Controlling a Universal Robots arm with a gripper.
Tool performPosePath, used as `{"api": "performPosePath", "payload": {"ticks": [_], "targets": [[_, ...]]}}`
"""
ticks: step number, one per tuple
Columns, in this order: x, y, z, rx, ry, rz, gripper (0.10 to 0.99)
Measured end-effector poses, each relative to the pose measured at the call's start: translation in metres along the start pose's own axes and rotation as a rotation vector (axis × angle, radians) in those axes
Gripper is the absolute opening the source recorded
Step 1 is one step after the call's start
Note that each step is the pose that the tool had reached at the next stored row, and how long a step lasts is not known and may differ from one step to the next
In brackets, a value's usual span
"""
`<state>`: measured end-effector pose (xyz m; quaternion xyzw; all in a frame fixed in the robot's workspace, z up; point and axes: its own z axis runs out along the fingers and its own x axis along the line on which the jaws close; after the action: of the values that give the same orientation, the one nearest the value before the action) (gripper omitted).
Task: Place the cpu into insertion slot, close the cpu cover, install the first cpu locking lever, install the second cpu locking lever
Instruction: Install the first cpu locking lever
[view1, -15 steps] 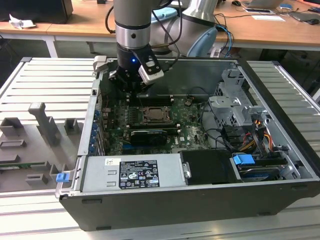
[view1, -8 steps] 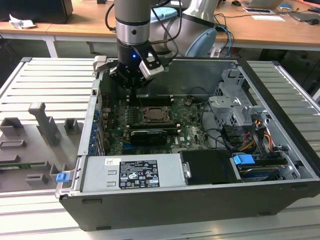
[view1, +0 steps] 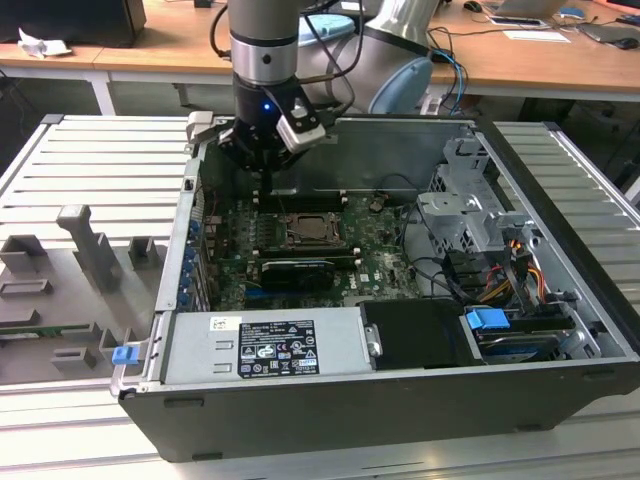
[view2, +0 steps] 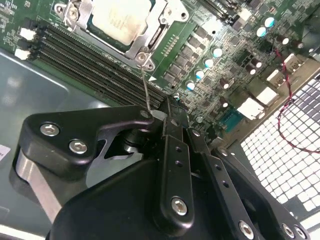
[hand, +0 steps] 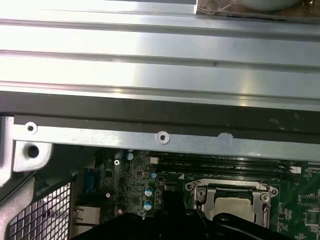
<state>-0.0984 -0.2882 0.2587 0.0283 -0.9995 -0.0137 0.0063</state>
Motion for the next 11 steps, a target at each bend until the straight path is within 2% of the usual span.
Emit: {"api": "performPosePath", "payload": {"ticks": [11], "targets": [[-0.0039,0.0007,0.0011,0.0,-0.0002,0.0,0.106]]}}
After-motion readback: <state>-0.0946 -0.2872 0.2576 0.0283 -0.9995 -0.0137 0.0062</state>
